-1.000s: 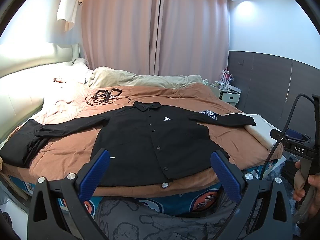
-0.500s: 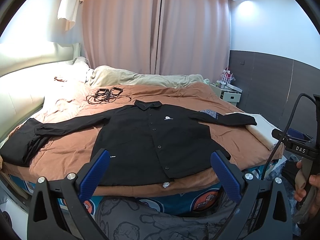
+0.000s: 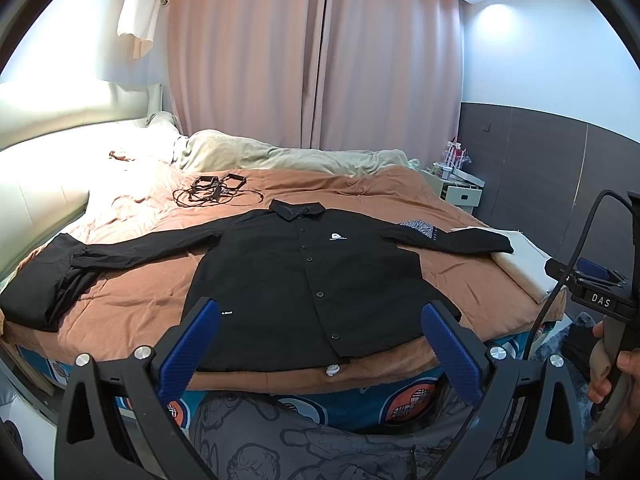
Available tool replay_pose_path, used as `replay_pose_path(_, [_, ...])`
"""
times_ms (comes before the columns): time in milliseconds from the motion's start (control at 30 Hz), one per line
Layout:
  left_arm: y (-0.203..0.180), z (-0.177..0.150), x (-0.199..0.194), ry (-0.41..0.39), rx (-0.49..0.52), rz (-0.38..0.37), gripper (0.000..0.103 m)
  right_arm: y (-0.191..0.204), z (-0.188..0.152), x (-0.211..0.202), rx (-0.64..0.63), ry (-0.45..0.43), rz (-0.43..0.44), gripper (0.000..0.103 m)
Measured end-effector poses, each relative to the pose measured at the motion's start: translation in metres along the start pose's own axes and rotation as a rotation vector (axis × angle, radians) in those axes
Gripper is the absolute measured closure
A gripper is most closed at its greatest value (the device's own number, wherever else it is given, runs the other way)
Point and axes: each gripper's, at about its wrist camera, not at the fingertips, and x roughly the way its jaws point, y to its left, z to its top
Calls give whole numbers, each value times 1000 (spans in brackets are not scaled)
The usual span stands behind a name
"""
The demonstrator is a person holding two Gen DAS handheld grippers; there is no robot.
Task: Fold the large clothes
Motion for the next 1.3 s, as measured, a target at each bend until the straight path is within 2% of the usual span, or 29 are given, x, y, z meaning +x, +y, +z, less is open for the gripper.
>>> replay_pose_path(967, [20, 0, -4, -4, -49, 34, 0, 14, 6, 2, -10, 11, 19, 3])
replay_pose_path(1300, [48, -2, 11, -5, -90, 84, 0, 35, 15, 32, -45, 35, 20, 3])
